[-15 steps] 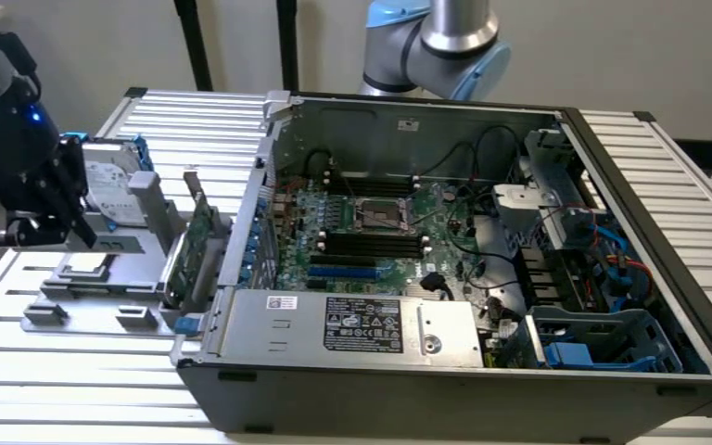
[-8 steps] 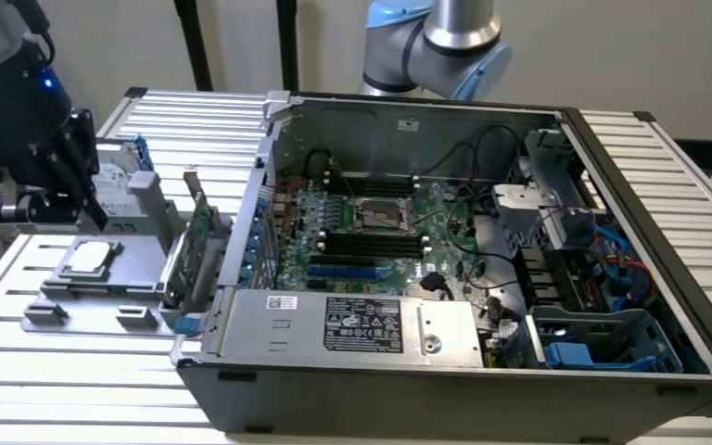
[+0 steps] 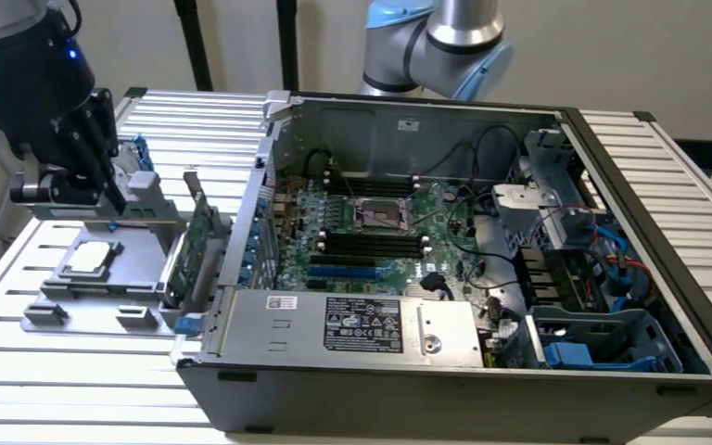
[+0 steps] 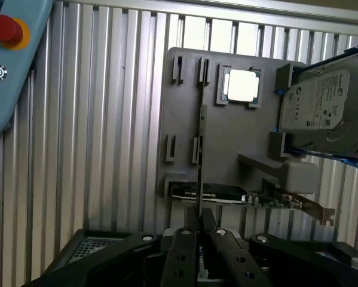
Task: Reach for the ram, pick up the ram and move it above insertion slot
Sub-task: 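Pick up the ram and move it above insertion slot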
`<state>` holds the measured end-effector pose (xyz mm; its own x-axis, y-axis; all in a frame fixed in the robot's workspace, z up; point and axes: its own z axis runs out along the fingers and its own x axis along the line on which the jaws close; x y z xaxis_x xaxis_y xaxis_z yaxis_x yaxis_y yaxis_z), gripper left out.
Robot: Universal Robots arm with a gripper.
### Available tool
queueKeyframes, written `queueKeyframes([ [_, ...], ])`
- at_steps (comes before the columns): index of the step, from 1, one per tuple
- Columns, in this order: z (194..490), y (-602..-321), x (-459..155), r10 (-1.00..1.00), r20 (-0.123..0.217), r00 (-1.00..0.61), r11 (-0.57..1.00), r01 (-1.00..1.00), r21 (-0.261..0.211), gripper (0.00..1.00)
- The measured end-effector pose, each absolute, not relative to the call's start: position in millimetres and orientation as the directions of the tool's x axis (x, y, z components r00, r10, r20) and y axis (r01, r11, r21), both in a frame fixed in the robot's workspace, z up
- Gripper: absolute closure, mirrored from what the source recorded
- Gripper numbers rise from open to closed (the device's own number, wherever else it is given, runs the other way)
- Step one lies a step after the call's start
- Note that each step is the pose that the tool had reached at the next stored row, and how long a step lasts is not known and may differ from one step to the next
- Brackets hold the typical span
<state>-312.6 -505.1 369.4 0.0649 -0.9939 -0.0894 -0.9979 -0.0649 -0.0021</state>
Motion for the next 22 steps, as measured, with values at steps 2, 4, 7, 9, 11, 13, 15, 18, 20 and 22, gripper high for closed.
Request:
queueKeyframes([
  [2,373.9,-504.9,-306.3,-0.994,-0.091,0.065,-0.065,-0.998,-0.002,0.86],
  [4,378.5,-504.7,-300.1,-0.994,-0.092,0.065,-0.065,-0.998,-0.002,0.86],
  [7,384.7,-504.2,-290.0,-0.994,-0.092,0.065,-0.065,-0.998,-0.002,0.86],
  [9,387.1,-503.5,-283.2,-0.994,-0.093,0.065,-0.065,-0.998,-0.002,0.86],
  [11,388.4,-502.5,-276.0,-0.994,-0.093,0.065,-0.065,-0.998,-0.002,0.86],
  [13,389.2,-501.3,-268.4,-0.994,-0.092,0.065,-0.065,-0.998,-0.002,0.86],
  [15,389.7,-500.0,-261.0,-0.994,-0.093,0.065,-0.065,-0.998,-0.002,0.86],
  [18,390.5,-498.2,-249.8,-0.994,-0.092,0.065,-0.065,-0.998,-0.002,0.86],
  [20,390.8,-496.9,-241.8,-0.994,-0.093,0.065,-0.065,-0.998,-0.002,0.86],
  [22,391.1,-495.6,-234.1,-0.994,-0.093,0.065,-0.065,-0.998,-0.002,0.86],
])
